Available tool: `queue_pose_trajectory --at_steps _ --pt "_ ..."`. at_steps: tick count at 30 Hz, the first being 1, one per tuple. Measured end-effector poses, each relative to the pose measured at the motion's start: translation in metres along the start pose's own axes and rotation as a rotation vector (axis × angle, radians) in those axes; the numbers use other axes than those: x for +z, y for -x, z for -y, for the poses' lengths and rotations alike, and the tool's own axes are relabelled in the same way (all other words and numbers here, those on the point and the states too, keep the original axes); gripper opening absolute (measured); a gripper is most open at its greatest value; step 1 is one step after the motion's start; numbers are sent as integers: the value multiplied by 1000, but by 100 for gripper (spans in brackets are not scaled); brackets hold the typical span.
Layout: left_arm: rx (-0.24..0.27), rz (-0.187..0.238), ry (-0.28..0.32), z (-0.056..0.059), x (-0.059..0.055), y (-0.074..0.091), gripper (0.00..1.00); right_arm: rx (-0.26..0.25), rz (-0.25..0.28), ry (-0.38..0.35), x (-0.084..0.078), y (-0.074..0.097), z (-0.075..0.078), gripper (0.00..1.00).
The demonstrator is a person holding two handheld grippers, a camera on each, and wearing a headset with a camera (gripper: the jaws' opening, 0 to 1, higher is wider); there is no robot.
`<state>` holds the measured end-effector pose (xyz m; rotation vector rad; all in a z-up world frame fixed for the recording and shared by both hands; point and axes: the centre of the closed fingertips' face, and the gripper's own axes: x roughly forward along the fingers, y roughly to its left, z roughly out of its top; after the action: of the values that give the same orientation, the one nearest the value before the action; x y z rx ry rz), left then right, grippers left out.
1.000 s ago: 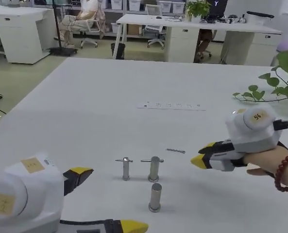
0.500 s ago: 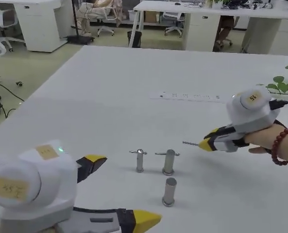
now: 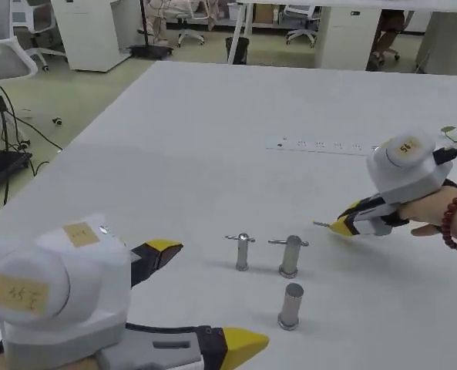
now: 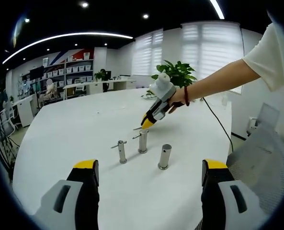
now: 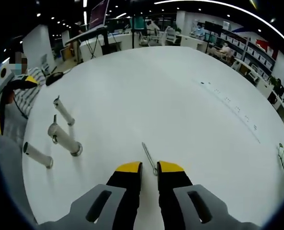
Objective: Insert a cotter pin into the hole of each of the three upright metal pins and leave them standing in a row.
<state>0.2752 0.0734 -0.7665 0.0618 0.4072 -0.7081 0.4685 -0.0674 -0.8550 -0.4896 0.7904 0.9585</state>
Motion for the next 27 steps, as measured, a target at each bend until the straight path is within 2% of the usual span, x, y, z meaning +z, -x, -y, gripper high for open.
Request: queue_pose_trajectory --at_steps 5,7,11,17,18,19,27 --pt "0 -2 5 0 0 -1 88 -4 -58 21 -8 -2 4 13" --pt "1 -9 10 0 -2 -2 87 -8 -60 25 -7 -3 6 13" --pt "-2 -10 22 2 -4 -2 87 16 -91 20 -8 -4 5 11" --pt "0 -12 27 1 -4 -2 87 9 -161 112 -7 -6 6 5" --pt "1 -11 29 1 -3 -2 86 6 -166 123 -7 -6 6 5" --pt "1 -13 29 1 -4 -3 86 -2 -170 169 -6 -7 7 5" --pt "-7 -30 19 3 -5 -4 86 -39 -169 231 -3 -6 9 2"
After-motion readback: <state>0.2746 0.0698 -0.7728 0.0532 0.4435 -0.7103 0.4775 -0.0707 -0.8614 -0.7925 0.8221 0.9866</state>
